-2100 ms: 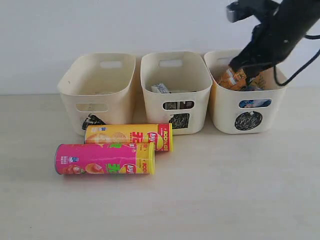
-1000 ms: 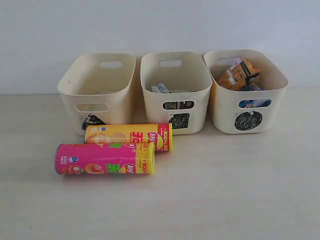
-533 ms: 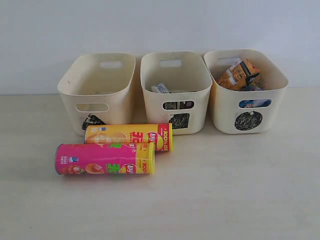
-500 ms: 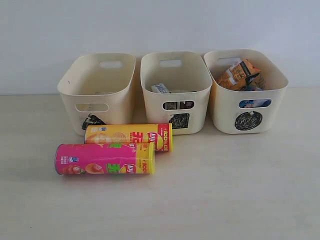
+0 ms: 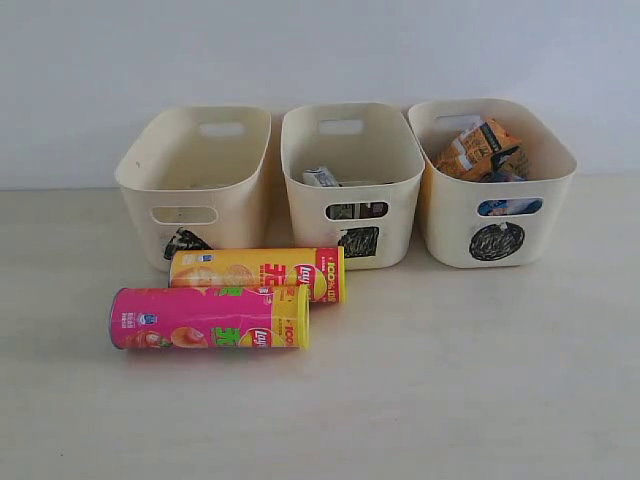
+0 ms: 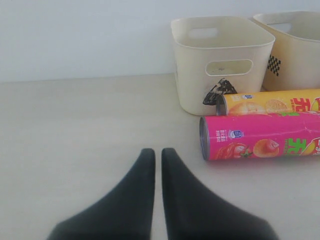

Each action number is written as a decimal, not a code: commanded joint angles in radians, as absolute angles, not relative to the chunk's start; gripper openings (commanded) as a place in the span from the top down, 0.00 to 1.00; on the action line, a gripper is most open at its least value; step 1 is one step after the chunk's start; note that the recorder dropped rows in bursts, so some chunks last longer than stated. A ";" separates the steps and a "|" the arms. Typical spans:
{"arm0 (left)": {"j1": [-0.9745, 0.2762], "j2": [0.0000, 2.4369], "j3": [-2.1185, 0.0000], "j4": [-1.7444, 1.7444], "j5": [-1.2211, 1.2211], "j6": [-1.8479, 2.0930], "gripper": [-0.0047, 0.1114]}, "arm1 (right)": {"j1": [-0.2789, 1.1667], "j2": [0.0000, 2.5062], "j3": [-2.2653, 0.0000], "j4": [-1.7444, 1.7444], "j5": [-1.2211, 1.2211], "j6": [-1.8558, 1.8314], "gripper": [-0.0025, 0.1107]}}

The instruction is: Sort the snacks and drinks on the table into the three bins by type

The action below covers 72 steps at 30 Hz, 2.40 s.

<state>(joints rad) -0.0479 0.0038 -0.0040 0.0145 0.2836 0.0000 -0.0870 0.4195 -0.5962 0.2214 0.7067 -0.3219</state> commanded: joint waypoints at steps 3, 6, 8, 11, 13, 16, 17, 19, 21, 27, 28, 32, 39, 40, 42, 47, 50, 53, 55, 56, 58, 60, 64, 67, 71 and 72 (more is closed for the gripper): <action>-0.046 0.000 0.000 0.016 0.276 0.007 0.93 | -0.090 0.248 -0.517 0.225 0.685 -0.331 0.98; -0.046 0.000 0.000 0.016 0.276 0.007 0.93 | -0.090 0.176 -0.488 0.225 0.672 -0.339 0.98; -0.046 0.000 0.000 0.016 0.276 0.007 0.93 | -0.090 0.139 -0.462 0.225 0.644 -0.341 0.98; -0.046 0.000 0.000 0.016 0.276 0.007 0.93 | -0.090 0.104 -0.413 0.222 0.581 -0.341 0.98; -0.046 0.000 0.000 0.016 0.276 0.007 0.93 | -0.090 0.089 -0.373 0.220 0.527 -0.337 0.98; -0.046 0.000 0.000 0.016 0.276 0.007 0.93 | -0.090 0.076 -0.318 0.187 0.445 -0.282 0.98; -0.046 0.000 0.000 0.016 0.276 0.007 0.93 | -0.090 0.071 -0.301 0.160 0.433 -0.244 0.98; -0.046 0.000 0.000 0.016 0.281 0.007 0.93 | -0.090 0.059 -0.268 0.101 0.412 -0.162 0.98; -0.046 0.000 0.000 0.016 0.281 0.007 0.93 | -0.090 0.044 -0.228 0.050 0.396 -0.095 0.98; -0.046 0.000 0.000 0.016 0.281 0.007 0.93 | -0.090 0.010 -0.140 0.010 0.363 -0.029 0.98; -0.046 0.000 0.000 0.016 0.281 0.007 0.93 | -0.090 0.006 -0.134 0.010 0.360 -0.029 0.98; -0.046 0.000 0.000 0.016 0.281 0.007 0.93 | -0.090 0.000 -0.100 0.010 0.347 -0.027 0.98; -0.046 0.000 0.000 0.016 0.281 0.007 0.93 | -0.090 0.000 -0.046 0.010 0.333 -0.027 0.98; -0.046 0.000 0.000 0.016 0.281 0.007 0.93 | -0.090 0.000 -0.037 0.010 0.329 -0.027 0.98; -0.046 0.000 0.000 0.016 0.277 0.007 0.93 | -0.090 0.000 -0.010 0.010 0.308 -0.027 0.98; -0.046 0.000 0.000 0.016 0.277 0.007 0.93 | -0.090 0.000 0.000 0.010 0.301 -0.020 0.98; -0.046 0.000 0.000 0.016 0.277 0.007 0.93 | -0.090 0.000 0.000 0.000 0.305 -0.020 0.98; -0.046 0.000 0.000 0.016 0.277 0.007 0.93 | -0.090 0.000 0.000 -0.012 0.315 -0.030 0.98; -0.046 0.000 0.000 0.016 0.277 0.007 0.93 | -0.090 0.000 0.000 -0.012 0.315 -0.036 0.98; -0.046 0.000 0.000 0.016 0.277 0.009 0.93 | -0.090 0.000 0.000 -0.014 0.318 -0.036 0.98; -0.046 0.000 0.000 0.016 0.277 0.009 0.93 | -0.090 0.000 0.000 -0.013 0.322 -0.030 0.98; -0.046 0.000 0.000 0.016 0.277 0.009 0.93 | -0.090 0.000 0.000 -0.011 0.322 -0.021 0.98; -0.046 0.000 0.000 0.016 0.277 0.009 0.93 | -0.090 0.000 0.000 -0.011 0.322 -0.021 0.98; -0.046 0.000 0.000 0.016 0.280 0.009 0.93 | -0.090 0.000 0.000 -0.011 0.322 -0.021 0.98; -0.046 0.000 0.000 0.016 0.280 0.009 0.93 | -0.090 0.000 0.000 -0.011 0.322 -0.021 0.98; -0.046 0.000 0.000 0.016 0.280 0.009 0.93 | -0.090 0.000 0.000 -0.011 0.322 -0.021 0.98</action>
<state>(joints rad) -0.0479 0.0038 -0.0040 0.0145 0.2836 0.0000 -0.0870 0.0053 -0.0040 -0.0055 0.3260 -0.0224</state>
